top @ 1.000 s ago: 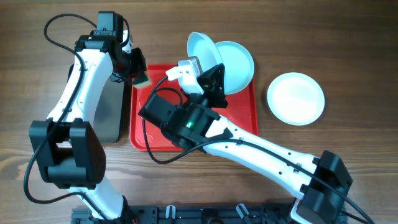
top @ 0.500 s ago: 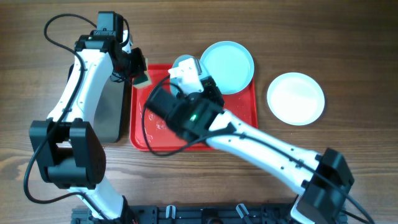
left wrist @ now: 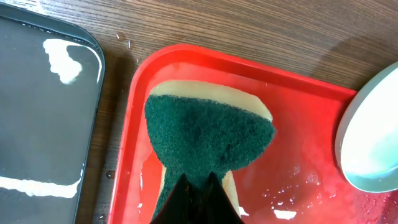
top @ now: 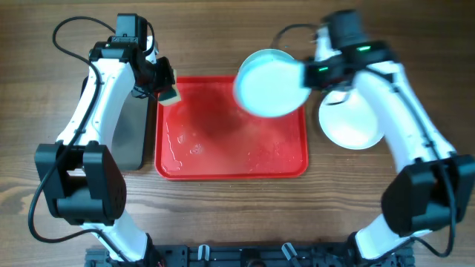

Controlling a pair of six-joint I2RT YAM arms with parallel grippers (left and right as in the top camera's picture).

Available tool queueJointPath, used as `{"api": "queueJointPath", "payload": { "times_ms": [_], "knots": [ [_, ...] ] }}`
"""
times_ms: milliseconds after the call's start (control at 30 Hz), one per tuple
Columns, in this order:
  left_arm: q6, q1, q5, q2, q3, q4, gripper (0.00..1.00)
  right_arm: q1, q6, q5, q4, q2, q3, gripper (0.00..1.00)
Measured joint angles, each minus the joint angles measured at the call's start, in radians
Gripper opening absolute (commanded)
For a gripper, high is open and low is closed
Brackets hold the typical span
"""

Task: Clean dirty plates on tray and stack at the side
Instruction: 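Place the light-blue plate onto the white plate right of the tray, then grip the remaining light-blue plate with the right gripper, pull it center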

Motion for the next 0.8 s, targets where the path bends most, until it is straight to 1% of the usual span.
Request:
{"api": "queueJointPath", "payload": {
  "times_ms": [133,333,500,700,733,800],
  "knots": [
    [0.0,0.0,0.0,0.0,0.0,0.0,0.04,-0.196,-0.016,-0.049,-0.002,0.0,-0.075,0.04],
    [0.0,0.0,0.0,0.0,0.0,0.0,0.04,-0.434,-0.018,-0.068,0.039,0.0,-0.223,0.04],
    [0.0,0.0,0.0,0.0,0.0,0.0,0.04,-0.523,-0.018,-0.045,0.047,0.0,-0.29,0.04],
    [0.0,0.0,0.0,0.0,0.0,0.0,0.04,-0.534,-0.018,-0.008,0.018,0.0,-0.303,0.04],
    [0.0,0.0,0.0,0.0,0.0,0.0,0.04,-0.534,-0.017,0.003,0.005,0.0,-0.303,0.05],
    [0.0,0.0,0.0,0.0,0.0,0.0,0.04,-0.534,-0.018,0.014,-0.016,0.0,-0.303,0.1]
  ]
}}
